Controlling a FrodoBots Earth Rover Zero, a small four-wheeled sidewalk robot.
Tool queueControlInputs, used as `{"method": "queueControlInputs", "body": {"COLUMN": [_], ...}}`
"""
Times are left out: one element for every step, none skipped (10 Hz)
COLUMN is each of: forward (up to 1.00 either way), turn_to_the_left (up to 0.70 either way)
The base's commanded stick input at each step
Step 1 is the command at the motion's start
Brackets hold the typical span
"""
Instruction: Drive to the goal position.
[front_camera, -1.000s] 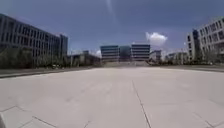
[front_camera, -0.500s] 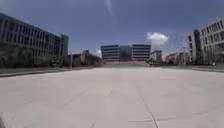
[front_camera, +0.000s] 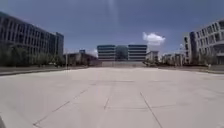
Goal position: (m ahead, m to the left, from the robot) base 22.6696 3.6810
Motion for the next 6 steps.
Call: {"method": "queueControlInputs", "body": {"forward": [0.82, 0.82, 0.82, 0.82, 0.82, 0.82], "turn_to_the_left": [0.0, 0.0, 0.0, 0.0, 0.0, 0.0]}}
